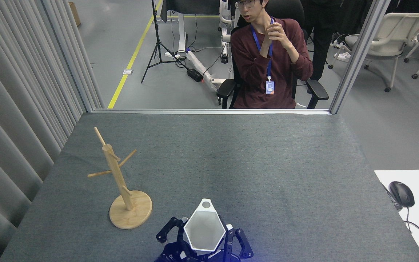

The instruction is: Hang cup on storage rack

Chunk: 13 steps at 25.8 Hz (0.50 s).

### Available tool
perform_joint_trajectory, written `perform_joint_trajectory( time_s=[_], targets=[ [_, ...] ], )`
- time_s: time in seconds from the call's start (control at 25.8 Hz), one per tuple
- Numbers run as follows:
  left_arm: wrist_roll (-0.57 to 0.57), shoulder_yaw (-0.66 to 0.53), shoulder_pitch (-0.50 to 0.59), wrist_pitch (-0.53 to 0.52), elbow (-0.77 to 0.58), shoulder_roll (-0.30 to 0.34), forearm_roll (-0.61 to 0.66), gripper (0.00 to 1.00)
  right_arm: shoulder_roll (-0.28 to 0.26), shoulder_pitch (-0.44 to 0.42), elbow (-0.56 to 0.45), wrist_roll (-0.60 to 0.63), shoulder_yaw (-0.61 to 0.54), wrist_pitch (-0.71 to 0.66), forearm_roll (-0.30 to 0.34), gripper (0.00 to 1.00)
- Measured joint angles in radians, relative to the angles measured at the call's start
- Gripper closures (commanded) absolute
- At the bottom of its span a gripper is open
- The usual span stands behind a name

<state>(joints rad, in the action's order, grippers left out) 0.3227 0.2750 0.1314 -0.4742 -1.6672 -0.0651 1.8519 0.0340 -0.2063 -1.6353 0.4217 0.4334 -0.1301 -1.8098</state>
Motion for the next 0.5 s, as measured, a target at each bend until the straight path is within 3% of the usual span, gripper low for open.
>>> perform_joint_trajectory(
  time_s=[0.5],
  targets=[
    [0.004,-0.007,-0.014,-0.015,0.055,0.003,0.042,0.82,0.003,0.005,-0.088,0.035,-0.009,-0.044,0.017,0.01]
  ],
)
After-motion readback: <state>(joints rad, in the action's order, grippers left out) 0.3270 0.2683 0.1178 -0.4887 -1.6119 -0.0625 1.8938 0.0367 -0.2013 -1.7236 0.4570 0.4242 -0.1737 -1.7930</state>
